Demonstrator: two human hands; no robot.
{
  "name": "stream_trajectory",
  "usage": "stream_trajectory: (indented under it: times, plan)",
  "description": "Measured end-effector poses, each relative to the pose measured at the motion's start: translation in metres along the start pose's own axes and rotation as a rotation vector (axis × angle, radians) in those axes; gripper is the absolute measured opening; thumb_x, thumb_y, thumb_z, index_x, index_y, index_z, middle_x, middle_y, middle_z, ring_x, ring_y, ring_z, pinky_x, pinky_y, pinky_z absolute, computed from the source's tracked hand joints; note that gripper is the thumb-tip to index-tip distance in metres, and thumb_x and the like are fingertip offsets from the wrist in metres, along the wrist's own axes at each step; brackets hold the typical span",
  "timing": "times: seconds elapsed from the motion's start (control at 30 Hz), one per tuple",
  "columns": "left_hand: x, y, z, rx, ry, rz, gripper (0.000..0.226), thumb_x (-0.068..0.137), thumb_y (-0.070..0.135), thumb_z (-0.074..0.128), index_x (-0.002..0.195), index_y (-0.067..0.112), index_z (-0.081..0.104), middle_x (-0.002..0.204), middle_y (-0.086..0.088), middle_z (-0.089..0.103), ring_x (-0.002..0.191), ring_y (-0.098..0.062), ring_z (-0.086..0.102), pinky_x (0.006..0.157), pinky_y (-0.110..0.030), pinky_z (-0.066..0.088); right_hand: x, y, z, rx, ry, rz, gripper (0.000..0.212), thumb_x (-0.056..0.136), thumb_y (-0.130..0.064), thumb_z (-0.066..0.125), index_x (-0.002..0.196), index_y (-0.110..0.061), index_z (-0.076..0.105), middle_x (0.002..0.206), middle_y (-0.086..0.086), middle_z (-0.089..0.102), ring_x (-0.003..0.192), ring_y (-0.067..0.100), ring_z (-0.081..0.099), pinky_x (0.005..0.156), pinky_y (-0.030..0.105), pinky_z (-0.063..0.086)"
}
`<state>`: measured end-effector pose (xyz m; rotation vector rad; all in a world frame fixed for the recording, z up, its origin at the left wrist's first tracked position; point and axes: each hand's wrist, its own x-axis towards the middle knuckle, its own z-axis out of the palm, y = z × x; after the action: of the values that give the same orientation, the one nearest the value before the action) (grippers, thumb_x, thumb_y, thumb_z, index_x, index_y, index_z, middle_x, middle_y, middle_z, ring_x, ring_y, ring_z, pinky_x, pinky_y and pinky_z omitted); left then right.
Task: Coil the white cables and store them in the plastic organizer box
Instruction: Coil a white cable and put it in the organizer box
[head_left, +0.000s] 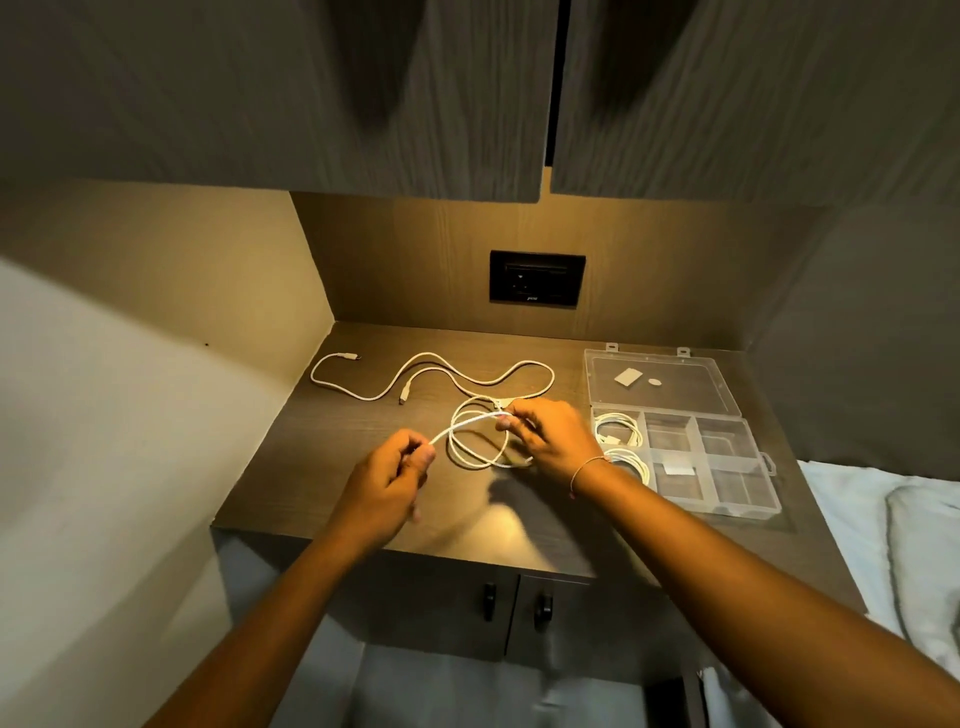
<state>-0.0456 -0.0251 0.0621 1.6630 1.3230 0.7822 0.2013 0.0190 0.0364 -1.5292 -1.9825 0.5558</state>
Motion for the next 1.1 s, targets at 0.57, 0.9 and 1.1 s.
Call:
stream_trajectory:
  times: [0.57,0.9,1.1]
  plan:
    - [-0.030,0.078,-0.056,-1.377,-0.385,0.049,0.029,0.103,0.022,0.037,0.097,0.015,0.065,0.065,0.004,0.054,0.047,-0.005,0.039,0.041,-0.015,0.034,-0.084,-0.067,0.050,0.317,0.076,-0.045,0.033,0.098,-0.049,0.045,0.093,-0.029,0.071,0.069,-0.015,0.060,0.064,0.005,0.057,0.061,0.030,0.049]
    - [-0.018,0.026,0.010,0.167,0.202,0.491,0.033,0.098,0.027,0.043,0.107,0.008,0.069,0.092,-0.013,0.073,0.080,-0.033,0.069,0.069,-0.053,0.058,-0.143,-0.095,0.033,0.136,-0.033,-0.129,0.023,0.100,-0.042,0.044,0.093,-0.029,0.063,0.078,-0.010,0.068,0.070,0.008,0.060,0.065,0.030,0.050]
    - [-0.057,-0.010,0.023,-0.074,-0.225,0.226,0.031,0.095,0.037,0.043,0.090,0.020,0.069,0.062,0.012,0.060,0.057,-0.007,0.058,0.052,-0.019,0.048,-0.131,-0.091,-0.005,-0.123,0.135,-0.218,0.024,0.098,-0.038,0.048,0.090,-0.023,0.065,0.077,-0.003,0.068,0.068,0.015,0.062,0.057,0.036,0.052]
